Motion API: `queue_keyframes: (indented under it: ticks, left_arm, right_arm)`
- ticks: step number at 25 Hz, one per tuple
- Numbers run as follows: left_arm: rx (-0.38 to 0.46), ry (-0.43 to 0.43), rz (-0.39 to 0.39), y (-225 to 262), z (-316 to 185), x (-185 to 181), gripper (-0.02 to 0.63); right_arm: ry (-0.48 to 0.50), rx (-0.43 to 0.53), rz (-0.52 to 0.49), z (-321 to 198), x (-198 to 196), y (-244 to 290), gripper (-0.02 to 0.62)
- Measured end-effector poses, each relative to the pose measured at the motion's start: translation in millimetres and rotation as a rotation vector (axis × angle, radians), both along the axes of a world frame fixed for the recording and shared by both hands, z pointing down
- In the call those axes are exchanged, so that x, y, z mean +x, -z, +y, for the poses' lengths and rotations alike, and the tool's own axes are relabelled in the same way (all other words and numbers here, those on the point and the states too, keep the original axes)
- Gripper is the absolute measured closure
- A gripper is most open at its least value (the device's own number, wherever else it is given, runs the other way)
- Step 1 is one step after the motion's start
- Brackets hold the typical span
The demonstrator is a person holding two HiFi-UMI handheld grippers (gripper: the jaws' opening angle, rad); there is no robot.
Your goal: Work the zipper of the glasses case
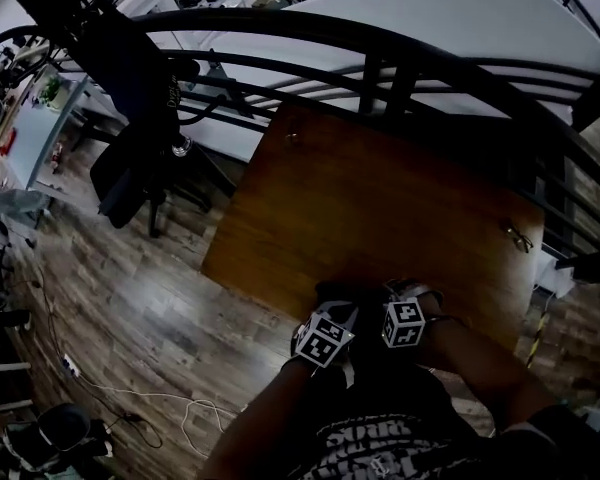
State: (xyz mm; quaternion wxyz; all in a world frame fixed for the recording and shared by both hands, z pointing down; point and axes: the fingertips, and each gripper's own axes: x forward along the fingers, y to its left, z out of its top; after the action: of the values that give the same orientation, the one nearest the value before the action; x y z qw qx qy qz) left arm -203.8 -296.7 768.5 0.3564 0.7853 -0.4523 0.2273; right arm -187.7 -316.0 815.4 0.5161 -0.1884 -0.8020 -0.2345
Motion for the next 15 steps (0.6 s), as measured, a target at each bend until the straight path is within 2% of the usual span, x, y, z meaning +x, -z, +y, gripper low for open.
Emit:
queue_keyframes:
  ticks: [3, 10, 12, 14, 15]
  left_arm:
    - [-0.028, 0.028, 0.021, 1.2, 0.8, -1.9, 0.598]
    - [-0.027, 0.083, 0.026, 0.8, -3.4, -3.9, 0.598]
    - [-0.024, 0.093, 0.021, -2.0, -2.0, -8.1, 0.598]
    - [-0.016, 0.098, 0.022, -2.5, -0.5, -9.1, 0.598]
    - [-0.009, 0.101, 0.026, -1.6, -0.1, -8.5, 0.598]
  right_arm:
    - [0.097, -0.002, -0.012, -8.0, -29.1, 0.0, 0.595]
    - [0.186, 0.002, -0.047, -11.7, -103.7, 0.6, 0.588]
    - [0.120, 0.005, -0.066, -17.4, -121.1, -2.3, 0.584]
    - [-0.082, -0.056, -0.074, -36.5, -122.7, -1.5, 0.597]
    - [-0.207, -0.123, -0.067, -47.5, -115.6, 1.4, 0.595]
